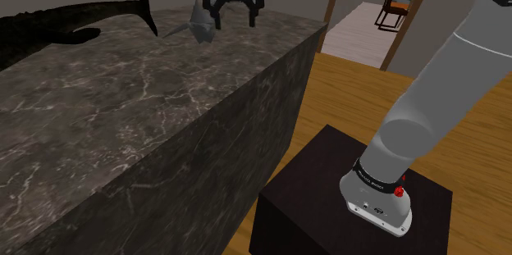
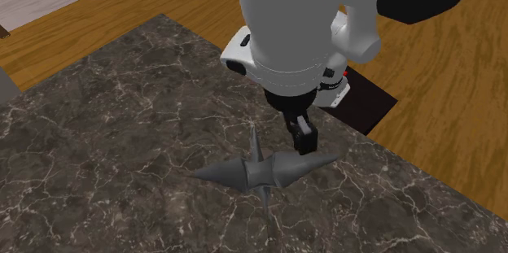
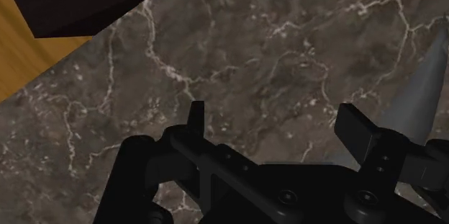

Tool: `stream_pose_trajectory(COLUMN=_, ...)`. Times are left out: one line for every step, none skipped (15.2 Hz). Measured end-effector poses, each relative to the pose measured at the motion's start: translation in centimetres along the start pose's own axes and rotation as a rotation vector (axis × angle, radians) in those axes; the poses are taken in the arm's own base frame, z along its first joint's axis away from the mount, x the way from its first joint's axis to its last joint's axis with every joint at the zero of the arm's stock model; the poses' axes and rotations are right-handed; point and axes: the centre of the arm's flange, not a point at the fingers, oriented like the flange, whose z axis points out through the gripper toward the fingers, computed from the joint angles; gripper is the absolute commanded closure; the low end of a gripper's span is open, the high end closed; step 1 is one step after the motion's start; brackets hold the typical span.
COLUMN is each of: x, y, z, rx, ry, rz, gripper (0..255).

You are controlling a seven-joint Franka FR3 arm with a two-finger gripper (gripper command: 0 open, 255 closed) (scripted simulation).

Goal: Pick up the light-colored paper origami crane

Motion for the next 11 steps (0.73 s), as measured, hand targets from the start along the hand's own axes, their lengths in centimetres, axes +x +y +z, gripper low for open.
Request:
stream_pose_trajectory(x=0.6, y=-0.9, z=-0.6, rx=0.005, ry=0.001, rz=0.022, gripper=0)
stream_pose_trajectory(x=1.3, y=-2.0, z=-1.0, rx=0.01, ry=0.002, rz=0.045, gripper=0)
stream_pose_trajectory(x=2.0, y=-2.9, z=-1.7, rx=0.015, ry=0.002, rz=0.069, gripper=0)
stream_pose_trajectory(x=2.7, y=-3.7, z=-2.0, rx=0.02, ry=0.003, rz=0.093, gripper=0)
stream_pose_trajectory(x=3.1, y=-4.5, z=-2.4, rx=0.025, ry=0.003, rz=0.115, gripper=0)
stream_pose_trajectory(x=3.9, y=-5.5, z=-2.7, rx=0.03, ry=0.004, rz=0.135, gripper=0)
stream_pose_trajectory(x=4.4, y=-5.7, z=-2.8, rx=0.032, ry=0.004, rz=0.147, gripper=0)
stream_pose_trajectory(x=4.6, y=-5.9, z=-2.5, rx=0.033, ry=0.004, rz=0.154, gripper=0)
stream_pose_trajectory(x=4.8, y=-5.9, z=-2.2, rx=0.034, ry=0.004, rz=0.157, gripper=0)
stream_pose_trajectory(x=5.0, y=-6.0, z=-1.6, rx=0.034, ry=0.004, rz=0.159, gripper=0)
stream_pose_trajectory(x=5.2, y=-6.0, z=-1.1, rx=0.034, ry=0.004, rz=0.159, gripper=0)
